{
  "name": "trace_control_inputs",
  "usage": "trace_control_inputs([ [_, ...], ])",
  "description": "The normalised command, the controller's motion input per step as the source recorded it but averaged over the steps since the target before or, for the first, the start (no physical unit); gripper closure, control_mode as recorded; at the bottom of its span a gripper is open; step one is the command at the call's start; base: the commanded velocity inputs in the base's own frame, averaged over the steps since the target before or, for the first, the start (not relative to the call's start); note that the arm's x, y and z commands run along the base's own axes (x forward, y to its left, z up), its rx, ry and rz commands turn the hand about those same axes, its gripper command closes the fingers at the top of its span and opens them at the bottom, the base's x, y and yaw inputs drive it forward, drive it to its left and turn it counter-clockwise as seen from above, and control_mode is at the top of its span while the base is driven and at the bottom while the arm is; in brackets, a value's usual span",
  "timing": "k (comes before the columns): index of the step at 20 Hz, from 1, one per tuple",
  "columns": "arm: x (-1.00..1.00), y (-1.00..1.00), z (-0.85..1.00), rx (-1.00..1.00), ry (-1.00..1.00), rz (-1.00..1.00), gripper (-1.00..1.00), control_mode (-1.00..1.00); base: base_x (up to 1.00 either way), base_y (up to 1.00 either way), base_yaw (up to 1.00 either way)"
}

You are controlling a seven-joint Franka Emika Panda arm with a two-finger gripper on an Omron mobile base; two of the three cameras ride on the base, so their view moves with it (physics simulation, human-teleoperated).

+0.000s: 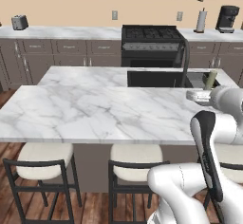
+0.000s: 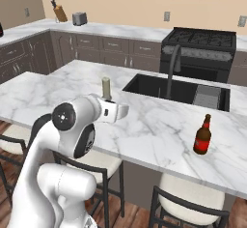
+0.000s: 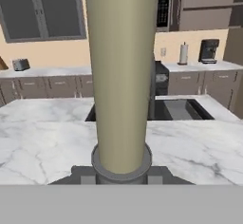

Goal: Get the candle and the beer from the cabinet and move them to the dining counter.

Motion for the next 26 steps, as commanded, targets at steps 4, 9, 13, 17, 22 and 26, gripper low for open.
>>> trace_control_inputs([
  [4, 0.14, -0.16, -0.17, -0.12, 0.03, 0.24, 1.00, -1.00, 0.00, 0.00, 0.00],
  [9, 0.00, -0.01, -0.19, -0.18, 0.03, 0.26, 1.00, -1.00, 0.00, 0.00, 0.00],
  [13, 0.02, 0.11, -0.17, -0.16, 0.01, 0.27, 1.00, -1.00, 0.00, 0.00, 0.00],
  [17, 0.03, 0.03, -0.24, -0.03, 0.00, 0.18, 1.00, -1.00, 0.00, 0.00, 0.00],
  [22, 0.06, -0.01, -0.09, 0.00, 0.00, 0.04, 1.00, -1.00, 0.00, 0.00, 0.00],
  [26, 0.22, -0.01, -0.05, 0.00, 0.00, 0.05, 1.00, -1.00, 0.00, 0.00, 0.00],
])
